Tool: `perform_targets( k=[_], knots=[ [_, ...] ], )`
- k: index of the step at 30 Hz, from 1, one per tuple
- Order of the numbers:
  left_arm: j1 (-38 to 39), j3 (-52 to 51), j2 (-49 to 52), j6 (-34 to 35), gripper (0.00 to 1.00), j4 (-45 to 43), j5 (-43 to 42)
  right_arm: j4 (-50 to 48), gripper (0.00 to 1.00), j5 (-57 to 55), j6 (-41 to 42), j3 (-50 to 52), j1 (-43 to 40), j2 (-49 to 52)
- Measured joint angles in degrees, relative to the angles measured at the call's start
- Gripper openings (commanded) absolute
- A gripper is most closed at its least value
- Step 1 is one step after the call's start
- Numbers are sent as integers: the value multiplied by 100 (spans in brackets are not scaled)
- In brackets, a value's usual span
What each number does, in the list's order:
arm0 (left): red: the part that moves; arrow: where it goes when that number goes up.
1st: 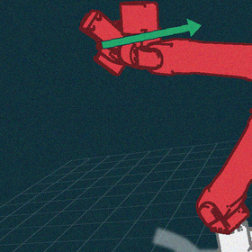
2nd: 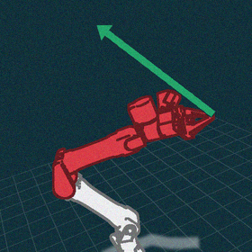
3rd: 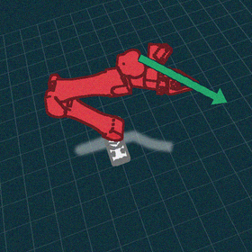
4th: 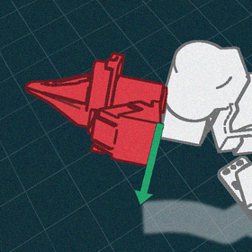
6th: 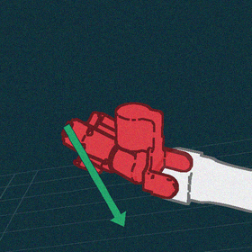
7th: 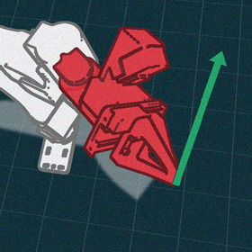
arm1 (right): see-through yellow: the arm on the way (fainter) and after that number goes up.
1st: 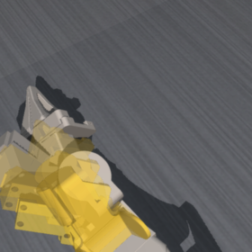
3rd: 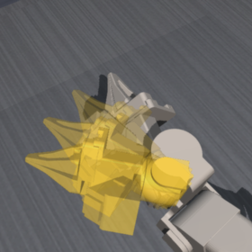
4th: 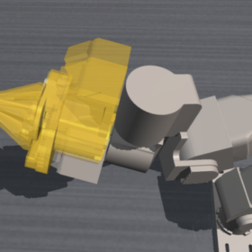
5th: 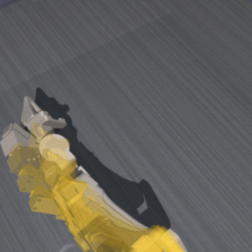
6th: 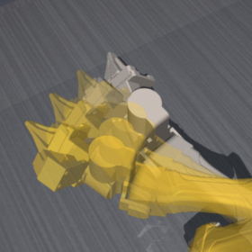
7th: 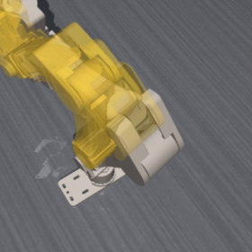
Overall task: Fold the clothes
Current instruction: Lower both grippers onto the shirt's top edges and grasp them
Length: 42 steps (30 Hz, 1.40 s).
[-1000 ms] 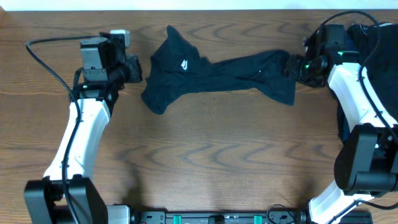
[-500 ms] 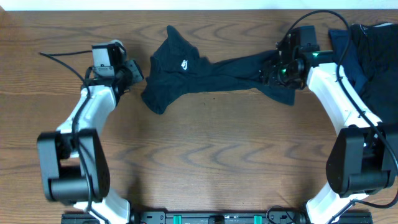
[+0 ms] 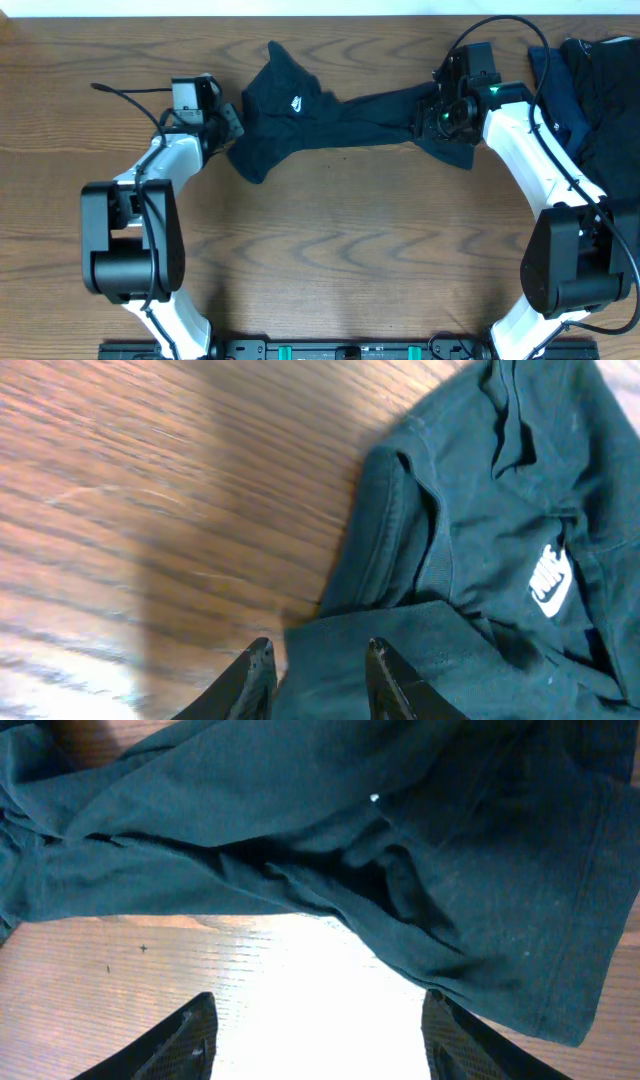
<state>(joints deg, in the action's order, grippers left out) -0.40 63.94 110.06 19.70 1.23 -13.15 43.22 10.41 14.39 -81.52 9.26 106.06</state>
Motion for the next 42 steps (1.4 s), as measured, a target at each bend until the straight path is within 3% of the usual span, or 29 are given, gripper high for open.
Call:
perform_targets(
  k=[10,24,27,42],
  knots=[
    [181,0,63,0,32,-20,573,46,65,-2,0,0,0,0],
    [181,28,428,0,33,-190,717,46,65,-15,0,0,0,0],
    [181,28,428,26,21,-188,734,46,66,-15,0,0,0,0],
    [181,28,422,-24,22,-162,737,48,66,-17,0,0,4,0]
  ],
)
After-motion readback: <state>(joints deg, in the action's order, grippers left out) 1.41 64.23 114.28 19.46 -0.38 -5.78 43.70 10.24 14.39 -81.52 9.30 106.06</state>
